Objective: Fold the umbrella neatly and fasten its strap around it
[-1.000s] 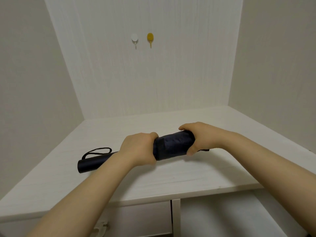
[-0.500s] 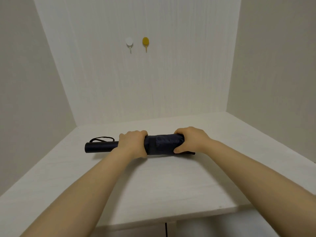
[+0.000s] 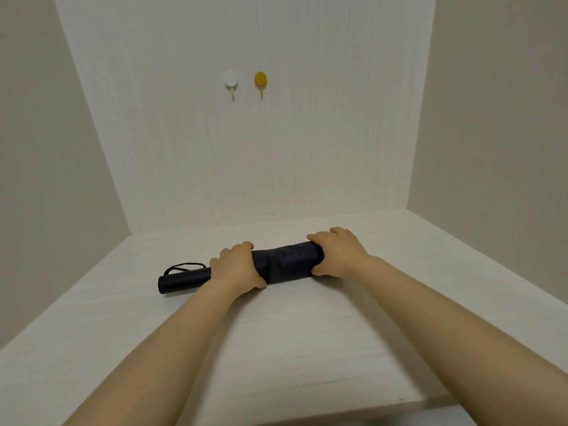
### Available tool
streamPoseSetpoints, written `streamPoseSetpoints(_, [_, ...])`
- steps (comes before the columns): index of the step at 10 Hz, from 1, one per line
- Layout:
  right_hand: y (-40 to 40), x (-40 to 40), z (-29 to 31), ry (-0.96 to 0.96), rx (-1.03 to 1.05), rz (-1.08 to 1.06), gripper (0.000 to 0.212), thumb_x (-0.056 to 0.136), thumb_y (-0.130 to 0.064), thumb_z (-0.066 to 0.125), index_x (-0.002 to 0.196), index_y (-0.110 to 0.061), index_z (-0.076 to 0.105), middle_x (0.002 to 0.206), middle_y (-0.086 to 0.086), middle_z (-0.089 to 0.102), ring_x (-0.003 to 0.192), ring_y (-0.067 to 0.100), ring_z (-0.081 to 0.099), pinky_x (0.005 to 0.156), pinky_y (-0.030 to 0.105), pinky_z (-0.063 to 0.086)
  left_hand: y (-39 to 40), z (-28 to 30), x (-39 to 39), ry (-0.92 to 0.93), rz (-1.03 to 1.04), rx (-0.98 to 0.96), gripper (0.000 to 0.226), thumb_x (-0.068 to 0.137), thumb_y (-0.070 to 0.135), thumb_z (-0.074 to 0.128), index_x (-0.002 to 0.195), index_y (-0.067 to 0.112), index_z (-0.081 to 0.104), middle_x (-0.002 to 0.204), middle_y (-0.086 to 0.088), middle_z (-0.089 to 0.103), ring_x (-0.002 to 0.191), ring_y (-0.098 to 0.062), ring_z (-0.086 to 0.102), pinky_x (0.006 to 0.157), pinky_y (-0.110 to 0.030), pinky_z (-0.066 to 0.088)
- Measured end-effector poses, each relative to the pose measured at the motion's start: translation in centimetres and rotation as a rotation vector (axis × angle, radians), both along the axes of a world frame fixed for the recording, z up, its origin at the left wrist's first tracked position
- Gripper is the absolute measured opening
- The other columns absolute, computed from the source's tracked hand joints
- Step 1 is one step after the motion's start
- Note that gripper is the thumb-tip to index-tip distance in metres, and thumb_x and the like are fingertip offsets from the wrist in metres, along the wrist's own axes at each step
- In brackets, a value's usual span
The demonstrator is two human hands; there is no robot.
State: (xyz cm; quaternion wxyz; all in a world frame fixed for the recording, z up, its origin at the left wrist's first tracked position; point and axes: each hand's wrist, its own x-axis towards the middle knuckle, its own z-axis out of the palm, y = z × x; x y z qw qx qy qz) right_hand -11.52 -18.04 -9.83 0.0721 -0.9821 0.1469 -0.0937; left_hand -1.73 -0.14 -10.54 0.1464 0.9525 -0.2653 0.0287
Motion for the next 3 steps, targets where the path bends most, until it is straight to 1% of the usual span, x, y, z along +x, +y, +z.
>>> streamPoseSetpoints(1, [0.4,-1.1,0.7,0.068,0.101,-0.022,0.083,0.074,-0.038,0.068,0.143,-0.019,0.024,0.142,0.000,0.038,0.139,0.033,0.017,0.113,0.042,0.020,0.8,0.5,-0.4,0.102,0.023,-0.030,0.088,0.066,0.037,0.076,0.138,0.015,0.031,0.138,-0.003,0.044,0.130,-0.031,0.032,0.106,-0.045,0.028])
streamPoseSetpoints(2, [0.6,-2.4,1.3,-0.003,0.384,-0.034,0.096,0.075,-0.037,0.069,0.148,-0.021,0.008,0.154,0.000,0.020,0.143,0.027,0.008,0.114,0.042,0.022,1.8,1.5,-1.0,0.235,0.017,-0.141,0.096,0.070,0.038,0.075,0.145,0.015,0.019,0.146,-0.006,0.032,0.138,-0.031,0.018,0.110,-0.047,0.026])
streamPoseSetpoints(3, [0.7,-3.9,1.7,-0.123,0.604,-0.048,0.094,0.078,-0.037,0.069,0.149,-0.022,0.009,0.156,-0.001,0.018,0.143,0.021,0.016,0.113,0.036,0.025,2.7,2.7,-1.8,0.321,-0.001,-0.295,0.098,0.072,0.035,0.075,0.147,0.018,0.014,0.150,-0.006,0.029,0.139,-0.028,0.023,0.108,-0.043,0.033])
